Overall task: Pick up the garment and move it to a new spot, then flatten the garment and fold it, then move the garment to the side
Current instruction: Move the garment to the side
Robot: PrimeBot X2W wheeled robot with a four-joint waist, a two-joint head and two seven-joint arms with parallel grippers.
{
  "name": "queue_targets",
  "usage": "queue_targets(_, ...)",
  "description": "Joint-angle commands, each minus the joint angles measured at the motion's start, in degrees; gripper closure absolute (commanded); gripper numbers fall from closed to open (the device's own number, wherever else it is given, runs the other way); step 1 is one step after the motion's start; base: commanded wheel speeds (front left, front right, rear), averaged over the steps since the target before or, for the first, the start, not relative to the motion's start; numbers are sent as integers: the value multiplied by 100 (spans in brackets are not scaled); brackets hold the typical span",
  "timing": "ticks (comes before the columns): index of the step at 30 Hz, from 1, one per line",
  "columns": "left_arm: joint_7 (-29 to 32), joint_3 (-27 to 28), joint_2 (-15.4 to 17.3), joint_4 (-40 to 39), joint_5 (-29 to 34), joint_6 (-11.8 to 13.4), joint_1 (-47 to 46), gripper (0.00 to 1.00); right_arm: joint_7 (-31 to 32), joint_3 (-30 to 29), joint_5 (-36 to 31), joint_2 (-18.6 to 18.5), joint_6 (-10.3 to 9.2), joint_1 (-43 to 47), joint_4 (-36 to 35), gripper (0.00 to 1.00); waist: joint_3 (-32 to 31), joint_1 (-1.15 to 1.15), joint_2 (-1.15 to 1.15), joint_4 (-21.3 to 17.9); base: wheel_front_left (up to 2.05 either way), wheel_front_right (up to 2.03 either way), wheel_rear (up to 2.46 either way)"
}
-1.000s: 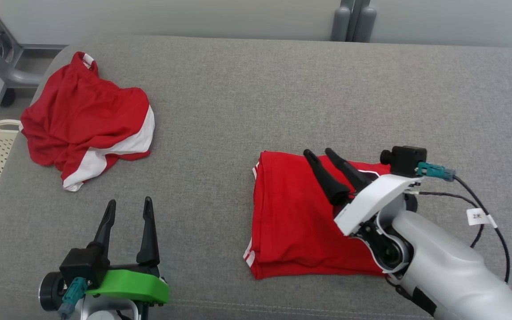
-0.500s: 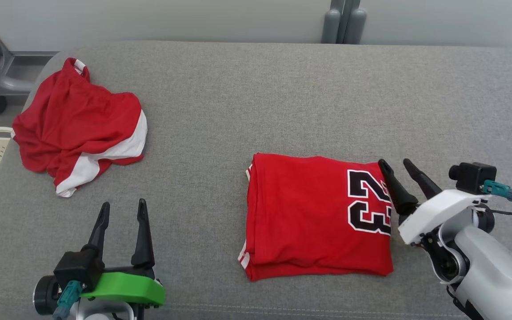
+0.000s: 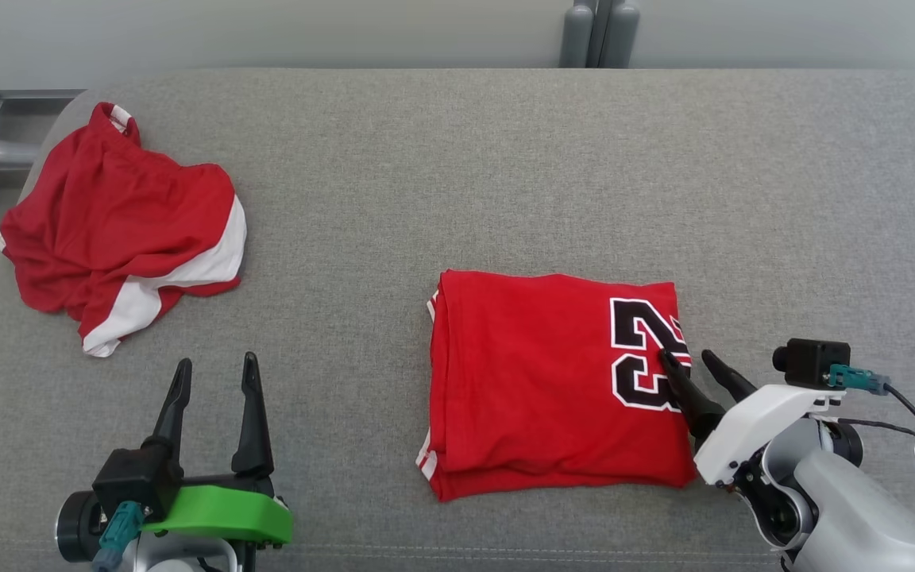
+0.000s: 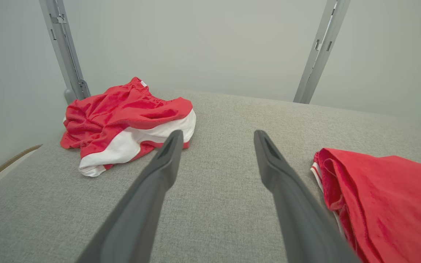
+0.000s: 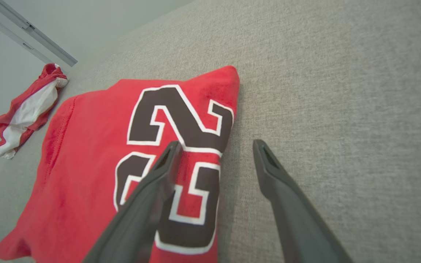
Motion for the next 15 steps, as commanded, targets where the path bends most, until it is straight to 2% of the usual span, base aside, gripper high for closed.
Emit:
queue_targets(1, -15, 8, 10, -11, 42, 9, -35, 0, 41, -18, -50, 52, 2, 52, 29, 0, 25, 0, 0, 1, 0, 0, 0)
queue_targets(7, -15, 1, 10, 16, 49, 6, -82, 0, 239, 48, -26, 253, 2, 39, 98, 0, 59, 0, 0, 38, 0, 0, 0)
queue_targets(8, -15, -4, 10, 20, 46, 6, -87, 0, 268, 57, -4, 276, 2, 34, 105, 28, 65, 0, 0, 47, 0, 0, 0)
queue_targets(9, -15, -9, 10, 22, 43, 5, -91, 0, 274, 58, 3, 282, 2, 22, 114, 68, 71, 0, 0, 56, 0, 0, 0)
queue_targets(10, -15, -9, 10, 22, 41, 4, -91, 0, 279, 64, 3, 283, 2, 10, 117, 100, 74, 0, 0, 62, 0, 0, 0)
queue_targets(15, -15, 42, 10, 5, 34, 22, -72, 0, 200, 54, -21, 241, 2, -95, 114, 100, 94, 0, 0, 42, 0, 0, 0)
